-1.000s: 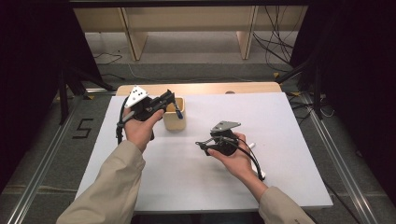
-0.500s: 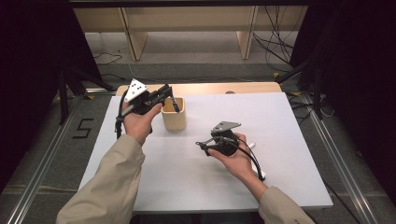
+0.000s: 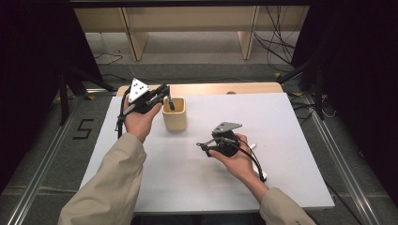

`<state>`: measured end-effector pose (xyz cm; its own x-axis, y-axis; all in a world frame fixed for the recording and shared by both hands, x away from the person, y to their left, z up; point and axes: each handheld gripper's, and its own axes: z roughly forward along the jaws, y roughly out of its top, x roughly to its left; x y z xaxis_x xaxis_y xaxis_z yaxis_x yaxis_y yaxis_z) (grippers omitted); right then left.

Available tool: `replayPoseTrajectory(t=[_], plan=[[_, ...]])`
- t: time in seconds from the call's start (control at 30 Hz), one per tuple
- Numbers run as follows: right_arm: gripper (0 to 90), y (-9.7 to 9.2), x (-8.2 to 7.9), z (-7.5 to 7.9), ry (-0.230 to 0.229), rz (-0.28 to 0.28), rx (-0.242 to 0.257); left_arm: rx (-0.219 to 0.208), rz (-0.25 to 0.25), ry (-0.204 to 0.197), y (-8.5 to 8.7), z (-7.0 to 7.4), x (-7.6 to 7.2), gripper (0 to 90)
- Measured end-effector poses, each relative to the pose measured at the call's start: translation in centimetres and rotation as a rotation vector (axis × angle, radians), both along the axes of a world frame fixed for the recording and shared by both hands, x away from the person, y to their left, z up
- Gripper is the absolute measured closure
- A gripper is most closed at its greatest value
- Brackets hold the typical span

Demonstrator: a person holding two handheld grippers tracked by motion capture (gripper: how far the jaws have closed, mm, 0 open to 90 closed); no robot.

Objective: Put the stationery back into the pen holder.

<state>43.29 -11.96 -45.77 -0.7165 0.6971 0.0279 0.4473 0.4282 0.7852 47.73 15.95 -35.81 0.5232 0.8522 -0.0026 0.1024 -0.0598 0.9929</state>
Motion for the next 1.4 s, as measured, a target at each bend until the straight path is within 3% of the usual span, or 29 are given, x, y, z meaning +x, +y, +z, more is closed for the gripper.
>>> replayPoseTrajectory(t=[0.5, 0.93, 1.2, 1.4], plan=[[34.2, 0.0, 0.0, 0.0, 0.0, -0.002, -0.001, 0.035, 0.015, 0.041, 0.2, -1.8, 0.3, 79.6], [33.6, -0.1, 0.0, -0.1, -0.001, -0.005, -0.005, 0.068, 0.039, 0.098, 0.6, -4.4, 0.6, 79.5], [33.4, -0.1, 0.0, -0.1, 0.001, -0.003, -0.006, 0.127, 0.057, 0.14, 0.5, -5.6, 0.8, 79.2], [33.5, -0.3, 0.1, 0.1, 0.0, -0.006, -0.002, 0.142, 0.072, 0.159, 0.8, -6.3, 0.6, 77.2]])
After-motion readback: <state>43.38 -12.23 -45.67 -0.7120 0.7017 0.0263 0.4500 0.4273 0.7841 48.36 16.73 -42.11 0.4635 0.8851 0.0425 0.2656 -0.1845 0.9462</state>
